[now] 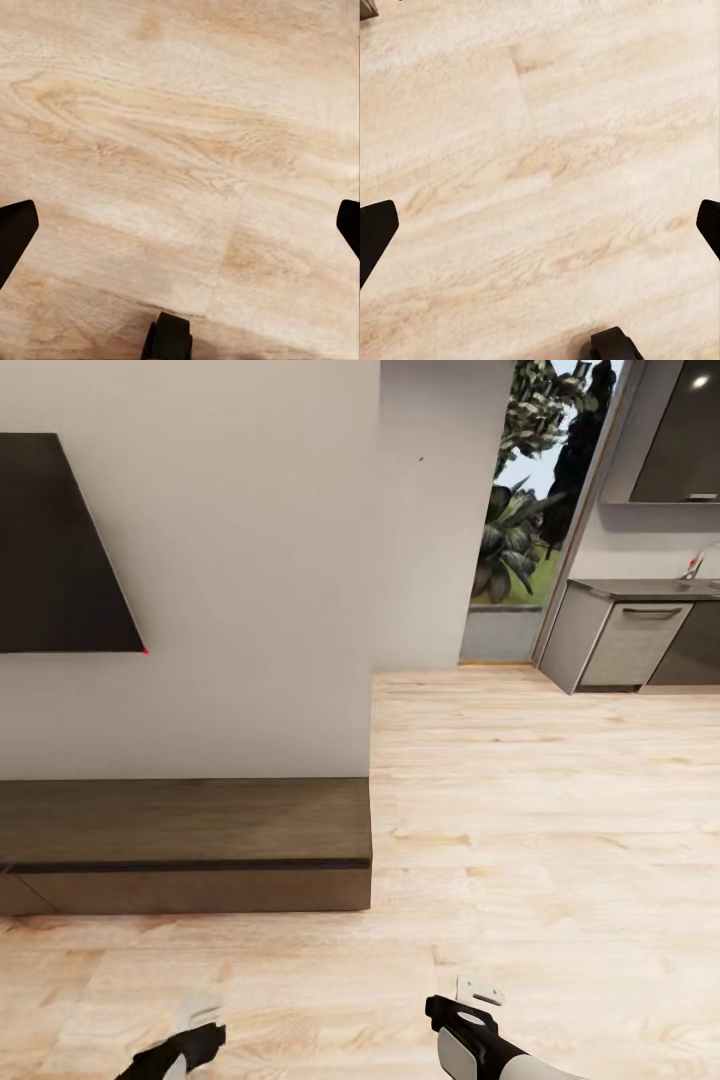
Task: Place each of the two pumpkins and all three candles from the living room inside a cabinet in the living room (use any cabinet), then make sure every cabinet is closed, and position the cauldron so it is next to a table in the living room.
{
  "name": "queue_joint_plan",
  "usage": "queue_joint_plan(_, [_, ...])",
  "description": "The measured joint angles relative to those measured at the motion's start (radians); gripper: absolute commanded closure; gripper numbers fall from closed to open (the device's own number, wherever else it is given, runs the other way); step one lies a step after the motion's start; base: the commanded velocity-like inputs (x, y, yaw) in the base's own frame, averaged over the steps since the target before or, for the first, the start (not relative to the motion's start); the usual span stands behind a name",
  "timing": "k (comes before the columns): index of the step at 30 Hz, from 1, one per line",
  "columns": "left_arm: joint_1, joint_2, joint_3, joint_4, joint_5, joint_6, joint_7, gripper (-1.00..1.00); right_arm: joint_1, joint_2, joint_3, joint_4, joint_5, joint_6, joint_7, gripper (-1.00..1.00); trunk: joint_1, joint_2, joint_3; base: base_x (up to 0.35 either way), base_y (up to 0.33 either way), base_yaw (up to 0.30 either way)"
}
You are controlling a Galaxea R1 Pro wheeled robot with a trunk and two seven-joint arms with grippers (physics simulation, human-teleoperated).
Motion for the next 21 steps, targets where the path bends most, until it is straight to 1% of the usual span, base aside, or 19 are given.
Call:
queue_joint_plan(2, [-0.002, 0.004, 0.004, -0.124, 0.029, 0.155, -0.052, -1.00, 0.000, 0.000, 0.000, 0.001, -0.003, -0.012, 0.000, -1.00, 0.000, 0.000, 0.000, 0.000, 0.000, 0.000])
queue_joint_plan(3, [-0.002, 0.006, 0.006, -0.158, 0.042, 0.188, -0.070, -1.00, 0.000, 0.000, -0.001, 0.001, -0.005, -0.017, 0.000, -1.00, 0.000, 0.000, 0.000, 0.000, 0.000, 0.000])
queue_joint_plan(4, [-0.003, 0.012, 0.010, -0.219, 0.076, 0.243, -0.108, -1.00, 0.000, 0.000, -0.001, 0.001, -0.008, -0.028, 0.001, -1.00, 0.000, 0.000, 0.000, 0.000, 0.000, 0.000])
queue_joint_plan(5, [-0.004, 0.028, 0.019, -0.299, 0.126, 0.311, -0.173, -1.00, 0.000, 0.000, -0.002, 0.001, -0.010, -0.041, 0.001, -1.00, 0.000, 0.000, 0.000, 0.000, 0.000, 0.000])
queue_joint_plan(6, [-0.003, 0.043, 0.023, -0.344, 0.160, 0.354, -0.218, -1.00, 0.000, 0.000, -0.002, 0.001, -0.011, -0.047, 0.002, -1.00, 0.000, 0.000, 0.000, 0.000, 0.000, 0.000])
queue_joint_plan(8, [-0.003, 0.067, 0.027, -0.391, 0.213, 0.413, -0.292, -1.00, 0.000, 0.000, -0.003, 0.002, -0.013, -0.053, 0.003, -1.00, 0.000, 0.000, 0.000, 0.000, 0.000, 0.000])
queue_joint_plan(9, [-0.003, 0.077, 0.028, -0.405, 0.233, 0.430, -0.329, -1.00, 0.001, -0.001, -0.004, 0.002, -0.013, -0.055, 0.006, -1.00, 0.000, 0.000, 0.000, 0.000, 0.000, 0.000])
queue_joint_plan(10, [-0.003, 0.097, 0.030, -0.416, 0.260, 0.446, -0.392, -1.00, 0.002, -0.002, -0.004, 0.002, -0.013, -0.057, 0.014, -1.00, 0.000, 0.000, 0.000, 0.000, 0.000, 0.000])
queue_joint_plan(11, [-0.003, 0.111, 0.031, -0.419, 0.276, 0.453, -0.438, -1.00, 0.005, -0.002, -0.005, 0.002, -0.013, -0.058, 0.023, -1.00, 0.000, 0.000, 0.000, 0.000, 0.000, 0.000])
queue_joint_plan(12, [-0.003, 0.131, 0.033, -0.422, 0.295, 0.460, -0.502, -1.00, 0.008, -0.004, -0.006, 0.001, -0.014, -0.066, 0.044, -1.00, 0.000, 0.000, 0.000, 0.000, 0.000, 0.000])
queue_joint_plan(13, [-0.002, 0.154, 0.035, -0.423, 0.309, 0.463, -0.569, -1.00, 0.011, -0.019, -0.009, 0.001, -0.021, -0.083, 0.076, -1.00, 0.000, 0.000, 0.000, 0.000, 0.000, 0.000])
queue_joint_plan(14, [0.000, 0.177, 0.036, -0.421, 0.319, 0.465, -0.637, -1.00, 0.012, -0.052, -0.011, -0.003, -0.047, -0.100, 0.115, -1.00, 0.000, 0.000, 0.000, 0.000, 0.000, 0.000])
queue_joint_plan(15, [0.001, 0.191, 0.037, -0.420, 0.325, 0.465, -0.690, -1.00, 0.013, -0.089, -0.013, -0.011, -0.087, -0.106, 0.154, -1.00, 0.000, 0.000, 0.000, 0.000, 0.000, 0.000])
queue_joint_plan(16, [0.001, 0.196, 0.037, -0.419, 0.327, 0.465, -0.714, -1.00, 0.013, -0.114, -0.012, -0.019, -0.121, -0.104, 0.183, -1.00, 0.000, 0.000, 0.000, 0.000, 0.000, 0.000])
queue_joint_plan(17, [0.002, 0.200, 0.037, -0.418, 0.329, 0.465, -0.734, -1.00, 0.013, -0.141, -0.012, -0.045, -0.165, -0.086, 0.222, -1.00, 0.000, 0.000, 0.000, 0.000, 0.000, 0.000])
queue_joint_plan(18, [0.002, 0.202, 0.037, -0.418, 0.330, 0.464, -0.744, -1.00, 0.013, -0.162, -0.014, -0.090, -0.197, -0.036, 0.247, -1.00, 0.000, 0.000, 0.000, 0.000, 0.000, 0.000])
queue_joint_plan(19, [0.003, 0.201, 0.037, -0.417, 0.331, 0.464, -0.747, -1.00, 0.013, -0.182, -0.020, -0.136, -0.214, 0.015, 0.258, -1.00, 0.000, 0.000, 0.000, 0.000, 0.000, 0.000])
queue_joint_plan(20, [0.003, 0.201, 0.037, -0.417, 0.331, 0.463, -0.750, -1.00, 0.013, -0.208, -0.030, -0.195, -0.230, 0.068, 0.265, -1.00, 0.000, 0.000, 0.000, 0.000, 0.000, 0.000])
queue_joint_plan(21, [0.003, 0.201, 0.037, -0.417, 0.331, 0.463, -0.752, -1.00, 0.014, -0.276, -0.152, -0.290, -0.313, 0.264, 0.276, -1.00, 0.000, 0.000, 0.000, 0.000, 0.000, 0.000])
